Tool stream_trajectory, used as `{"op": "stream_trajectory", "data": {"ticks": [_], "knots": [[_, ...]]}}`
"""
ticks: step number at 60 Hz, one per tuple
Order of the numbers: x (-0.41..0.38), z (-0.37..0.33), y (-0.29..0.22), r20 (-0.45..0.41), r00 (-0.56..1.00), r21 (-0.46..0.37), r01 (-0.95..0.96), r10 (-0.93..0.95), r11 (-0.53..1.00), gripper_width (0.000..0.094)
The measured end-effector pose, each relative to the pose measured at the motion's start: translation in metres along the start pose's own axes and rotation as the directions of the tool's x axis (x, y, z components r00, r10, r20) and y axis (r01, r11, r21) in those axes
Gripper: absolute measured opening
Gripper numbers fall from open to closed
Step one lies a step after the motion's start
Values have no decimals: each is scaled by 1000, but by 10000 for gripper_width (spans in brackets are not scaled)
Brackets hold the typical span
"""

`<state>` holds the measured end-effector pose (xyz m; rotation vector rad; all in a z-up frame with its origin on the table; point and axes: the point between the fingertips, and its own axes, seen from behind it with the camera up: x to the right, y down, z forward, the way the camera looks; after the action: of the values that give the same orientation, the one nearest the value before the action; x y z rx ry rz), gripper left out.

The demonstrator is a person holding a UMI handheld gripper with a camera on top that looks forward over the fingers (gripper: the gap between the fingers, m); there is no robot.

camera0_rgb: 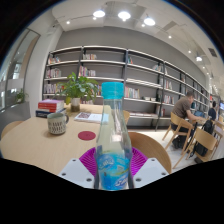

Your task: Pour water

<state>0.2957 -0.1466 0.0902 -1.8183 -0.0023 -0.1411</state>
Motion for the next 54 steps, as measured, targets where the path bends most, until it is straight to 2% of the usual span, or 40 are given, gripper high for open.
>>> {"op": "stream_trajectory", "data": {"ticks": [8,15,20,28,33,36,42,54], "knots": [[-8,10,-2,-12,1000,-34,19,-19,999,383],[-14,33,-23,-50,991,-42,122,-124,992,384],[-23,62,-48,-80,959,-65,268,-273,961,385],[-41,102,-91,-93,822,-100,553,-562,827,384],[-57,131,-115,-88,681,-117,718,-727,686,384],[-72,144,-135,-91,587,-98,799,-805,594,383],[-90,170,-153,-78,315,-119,939,-946,323,392],[-113,207,-152,-16,-129,-163,979,-992,-125,392]]}}
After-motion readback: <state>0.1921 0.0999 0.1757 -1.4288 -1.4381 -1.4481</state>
